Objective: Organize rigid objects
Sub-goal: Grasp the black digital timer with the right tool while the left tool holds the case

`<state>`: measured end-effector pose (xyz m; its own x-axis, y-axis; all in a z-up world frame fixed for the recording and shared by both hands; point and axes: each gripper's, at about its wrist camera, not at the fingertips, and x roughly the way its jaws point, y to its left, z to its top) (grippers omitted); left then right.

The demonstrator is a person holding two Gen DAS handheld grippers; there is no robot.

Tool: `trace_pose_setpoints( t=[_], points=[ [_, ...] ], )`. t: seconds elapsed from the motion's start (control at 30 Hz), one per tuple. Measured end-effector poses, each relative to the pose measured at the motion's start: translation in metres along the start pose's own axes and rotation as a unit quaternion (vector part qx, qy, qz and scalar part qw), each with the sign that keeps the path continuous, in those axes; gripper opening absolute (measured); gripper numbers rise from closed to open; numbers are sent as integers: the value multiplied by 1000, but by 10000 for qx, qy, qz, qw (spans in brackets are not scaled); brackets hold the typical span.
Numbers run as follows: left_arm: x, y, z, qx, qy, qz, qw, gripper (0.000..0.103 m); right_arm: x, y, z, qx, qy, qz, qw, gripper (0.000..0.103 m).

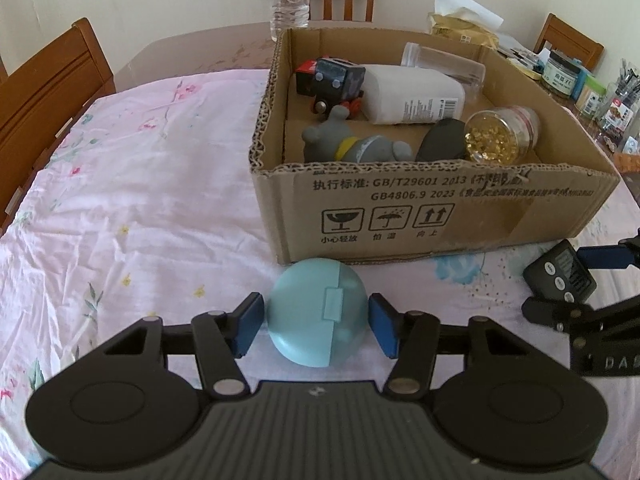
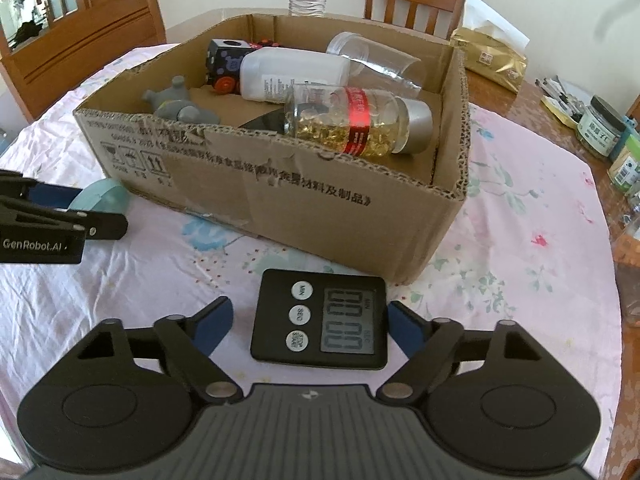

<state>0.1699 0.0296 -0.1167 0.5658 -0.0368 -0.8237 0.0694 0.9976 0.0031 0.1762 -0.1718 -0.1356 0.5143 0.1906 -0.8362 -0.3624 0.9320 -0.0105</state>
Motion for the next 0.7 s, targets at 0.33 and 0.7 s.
trace_pose_setpoints(
  t=[0.33,0.7],
  points=[
    [-1,-2,1,104,14,-61,9999,52,-2,-2,1,84,73,-42,9999,74],
    [0,-3,-1,-81,-16,69,9999,53,-2,0,-2,91,38,-82,9999,75]
  ],
)
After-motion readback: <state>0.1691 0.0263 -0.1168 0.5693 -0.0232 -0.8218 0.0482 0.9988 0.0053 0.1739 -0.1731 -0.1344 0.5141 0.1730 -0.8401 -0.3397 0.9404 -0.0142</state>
